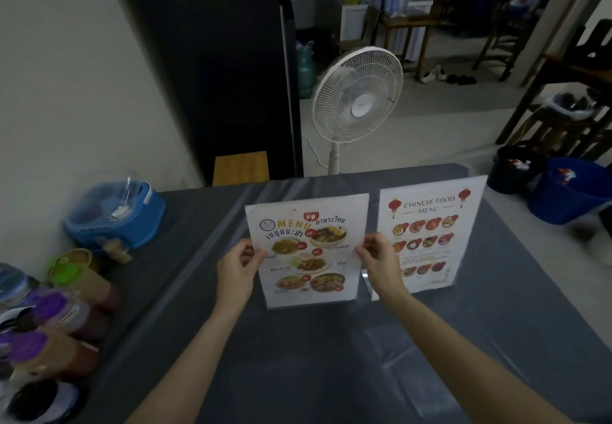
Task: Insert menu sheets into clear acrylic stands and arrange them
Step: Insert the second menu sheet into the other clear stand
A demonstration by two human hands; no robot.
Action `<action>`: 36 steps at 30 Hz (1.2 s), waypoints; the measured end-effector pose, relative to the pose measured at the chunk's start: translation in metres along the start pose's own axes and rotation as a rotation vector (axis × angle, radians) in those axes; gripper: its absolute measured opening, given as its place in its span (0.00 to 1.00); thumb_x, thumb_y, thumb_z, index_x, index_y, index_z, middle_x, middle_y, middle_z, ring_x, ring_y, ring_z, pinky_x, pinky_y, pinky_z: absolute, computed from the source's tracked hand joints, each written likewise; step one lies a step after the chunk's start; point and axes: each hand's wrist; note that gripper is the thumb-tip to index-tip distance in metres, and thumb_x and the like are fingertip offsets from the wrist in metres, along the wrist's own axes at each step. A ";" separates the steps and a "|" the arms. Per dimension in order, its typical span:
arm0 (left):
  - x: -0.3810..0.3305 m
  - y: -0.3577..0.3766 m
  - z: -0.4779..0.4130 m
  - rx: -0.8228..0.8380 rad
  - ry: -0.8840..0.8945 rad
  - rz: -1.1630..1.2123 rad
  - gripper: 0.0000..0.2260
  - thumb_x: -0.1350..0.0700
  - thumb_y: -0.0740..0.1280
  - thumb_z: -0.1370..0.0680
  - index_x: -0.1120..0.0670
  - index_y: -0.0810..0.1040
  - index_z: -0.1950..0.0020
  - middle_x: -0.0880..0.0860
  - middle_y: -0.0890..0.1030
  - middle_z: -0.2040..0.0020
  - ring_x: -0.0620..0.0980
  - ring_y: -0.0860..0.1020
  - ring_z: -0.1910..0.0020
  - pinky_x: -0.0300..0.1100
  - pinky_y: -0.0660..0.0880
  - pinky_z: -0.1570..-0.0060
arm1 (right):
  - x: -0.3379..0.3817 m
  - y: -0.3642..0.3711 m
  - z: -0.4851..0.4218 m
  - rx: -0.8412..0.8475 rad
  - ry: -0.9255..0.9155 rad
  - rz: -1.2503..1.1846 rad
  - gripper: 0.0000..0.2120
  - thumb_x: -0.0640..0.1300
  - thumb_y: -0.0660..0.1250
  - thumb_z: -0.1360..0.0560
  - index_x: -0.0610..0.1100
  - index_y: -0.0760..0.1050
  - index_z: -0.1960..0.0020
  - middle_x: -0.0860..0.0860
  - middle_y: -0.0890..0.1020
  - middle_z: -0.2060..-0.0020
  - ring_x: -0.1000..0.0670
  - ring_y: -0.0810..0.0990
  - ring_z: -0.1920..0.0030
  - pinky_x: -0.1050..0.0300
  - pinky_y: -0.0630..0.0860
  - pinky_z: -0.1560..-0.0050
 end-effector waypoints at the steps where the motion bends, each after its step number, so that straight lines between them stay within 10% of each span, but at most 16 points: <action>1: 0.000 0.000 0.000 0.000 0.004 0.002 0.02 0.60 0.69 0.23 0.53 0.79 0.53 0.47 0.82 0.57 0.35 0.80 0.61 0.35 0.77 0.64 | 0.000 0.000 0.001 -0.002 0.000 0.009 0.03 0.39 0.64 0.23 0.46 0.72 0.52 0.51 0.80 0.53 0.53 0.80 0.52 0.57 0.80 0.53; 15: 0.010 -0.007 -0.008 0.070 -0.057 -0.011 0.06 0.58 0.71 0.25 0.57 0.79 0.49 0.52 0.83 0.52 0.50 0.82 0.53 0.48 0.81 0.52 | 0.010 0.002 0.002 0.022 0.016 -0.048 0.06 0.39 0.64 0.23 0.42 0.73 0.47 0.48 0.81 0.50 0.50 0.81 0.49 0.52 0.80 0.49; 36: -0.002 -0.012 -0.011 0.012 -0.001 -0.047 0.03 0.59 0.70 0.24 0.57 0.81 0.52 0.51 0.83 0.56 0.43 0.80 0.58 0.37 0.77 0.59 | 0.026 0.000 0.001 -0.024 -0.047 0.001 0.04 0.41 0.67 0.25 0.41 0.76 0.51 0.48 0.83 0.54 0.50 0.82 0.52 0.52 0.81 0.52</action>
Point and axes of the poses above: each hand's wrist, its own z-axis away from the middle knuckle, its own y-axis out of the palm, x = y × z
